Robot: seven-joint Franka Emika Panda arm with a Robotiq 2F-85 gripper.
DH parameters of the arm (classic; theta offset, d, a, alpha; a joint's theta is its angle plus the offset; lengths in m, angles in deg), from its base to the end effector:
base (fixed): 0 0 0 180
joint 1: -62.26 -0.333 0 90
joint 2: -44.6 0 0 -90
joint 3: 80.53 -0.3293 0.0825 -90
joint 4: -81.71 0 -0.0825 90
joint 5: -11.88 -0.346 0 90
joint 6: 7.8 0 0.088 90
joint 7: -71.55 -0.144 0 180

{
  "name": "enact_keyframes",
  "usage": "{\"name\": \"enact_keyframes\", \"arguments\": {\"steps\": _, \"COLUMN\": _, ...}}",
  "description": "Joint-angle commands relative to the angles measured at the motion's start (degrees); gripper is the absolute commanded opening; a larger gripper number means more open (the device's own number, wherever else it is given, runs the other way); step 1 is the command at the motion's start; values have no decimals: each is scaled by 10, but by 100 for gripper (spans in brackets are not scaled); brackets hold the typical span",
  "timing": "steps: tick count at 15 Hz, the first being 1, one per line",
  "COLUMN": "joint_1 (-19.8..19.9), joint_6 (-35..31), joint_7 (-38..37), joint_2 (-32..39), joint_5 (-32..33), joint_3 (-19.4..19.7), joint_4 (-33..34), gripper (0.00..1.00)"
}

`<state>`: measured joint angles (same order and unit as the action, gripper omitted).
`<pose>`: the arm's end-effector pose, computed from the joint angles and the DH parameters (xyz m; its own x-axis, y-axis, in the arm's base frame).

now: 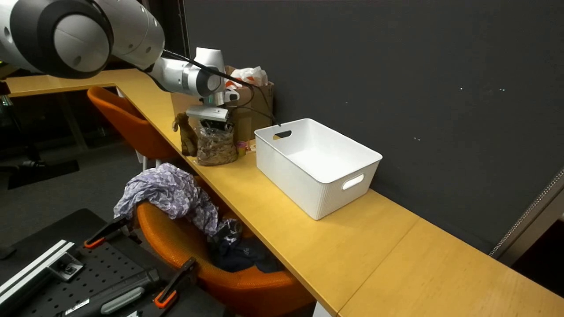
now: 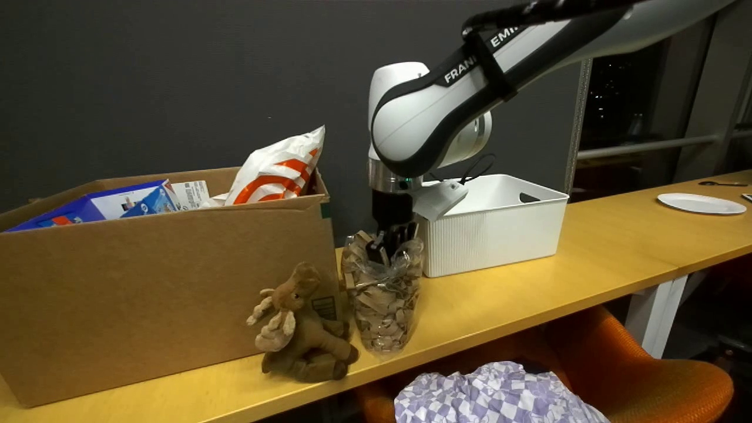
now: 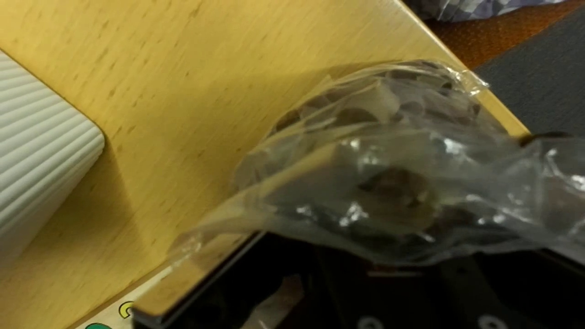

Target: Remove some rubber bands from the plastic and put them on the counter.

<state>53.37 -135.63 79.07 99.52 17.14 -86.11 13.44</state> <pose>0.7336 0.1626 0.1998 0.9205 0.3814 0.0848 0.3821 -0.9241 0.0085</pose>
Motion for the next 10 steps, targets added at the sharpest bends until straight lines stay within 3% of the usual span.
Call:
{"name": "enact_keyframes", "arguments": {"steps": 1, "joint_1": 6, "joint_6": 1, "joint_7": 18, "joint_2": 17, "joint_5": -10, "joint_3": -7, "joint_4": 20, "gripper": 1}}
{"name": "enact_keyframes", "arguments": {"steps": 10, "joint_1": 4, "joint_6": -6, "joint_7": 12, "joint_2": -31, "joint_5": -8, "joint_3": -7, "joint_4": -3, "gripper": 2}}
